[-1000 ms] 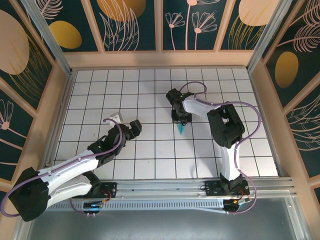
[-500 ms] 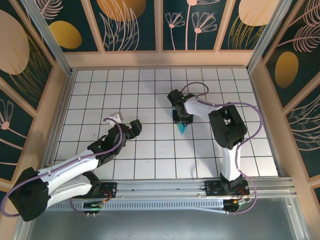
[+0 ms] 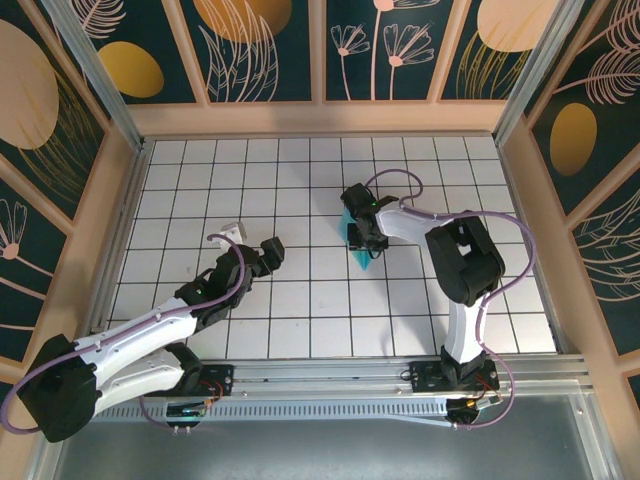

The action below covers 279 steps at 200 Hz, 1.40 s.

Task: Fold a paper plane with a square sheet of paper (fold left side to right side)
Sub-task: Place the paper plane at the center of the table.

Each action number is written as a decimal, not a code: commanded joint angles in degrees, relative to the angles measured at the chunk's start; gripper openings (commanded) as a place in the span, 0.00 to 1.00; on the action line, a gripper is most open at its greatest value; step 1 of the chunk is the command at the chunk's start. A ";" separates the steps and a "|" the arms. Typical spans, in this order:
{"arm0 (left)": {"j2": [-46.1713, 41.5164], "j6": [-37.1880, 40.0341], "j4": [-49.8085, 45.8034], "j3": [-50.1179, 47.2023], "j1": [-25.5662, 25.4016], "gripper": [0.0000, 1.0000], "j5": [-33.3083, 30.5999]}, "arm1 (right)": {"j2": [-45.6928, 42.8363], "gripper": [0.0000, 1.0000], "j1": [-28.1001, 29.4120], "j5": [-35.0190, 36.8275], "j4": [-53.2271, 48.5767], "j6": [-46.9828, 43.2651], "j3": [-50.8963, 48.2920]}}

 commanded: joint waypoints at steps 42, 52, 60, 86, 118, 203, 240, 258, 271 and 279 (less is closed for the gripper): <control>0.57 0.73 -1.09 2.00 0.37 0.94 -0.63 | -4.16 0.39 -0.16 -0.57 -1.90 0.25 -0.41; 0.70 0.81 -1.05 2.18 0.40 0.94 -0.58 | -4.63 0.39 -0.10 -0.79 -2.16 0.26 -0.21; 0.85 0.95 -1.05 2.31 0.39 0.94 -0.59 | -4.74 0.39 -0.08 -0.71 -2.53 0.18 -0.08; 1.14 1.44 -1.22 2.92 0.37 0.94 -0.70 | -4.92 0.39 0.25 0.47 -4.21 0.01 0.44; 1.32 2.14 -1.56 3.68 0.40 0.94 -1.06 | -6.73 0.40 0.82 0.70 -5.26 0.17 0.58; 0.12 7.78 -2.75 7.22 10.67 0.99 4.79 | -27.23 0.68 0.17 7.71 -6.36 -0.93 -2.39; -4.18 11.40 -4.63 7.86 19.75 0.99 4.81 | -40.08 0.85 -6.19 7.92 -0.17 -3.29 -9.60; -6.01 12.95 -5.45 8.27 22.47 0.99 3.14 | -45.63 0.91 -10.72 7.01 3.29 -5.22 -13.55; -7.11 14.25 -5.94 8.67 23.29 0.99 0.83 | -48.82 0.92 -13.47 6.60 5.39 -6.66 -15.82; -7.77 15.24 -5.97 8.85 23.30 0.99 -1.01 | -50.83 0.95 -14.76 6.59 6.89 -7.38 -17.35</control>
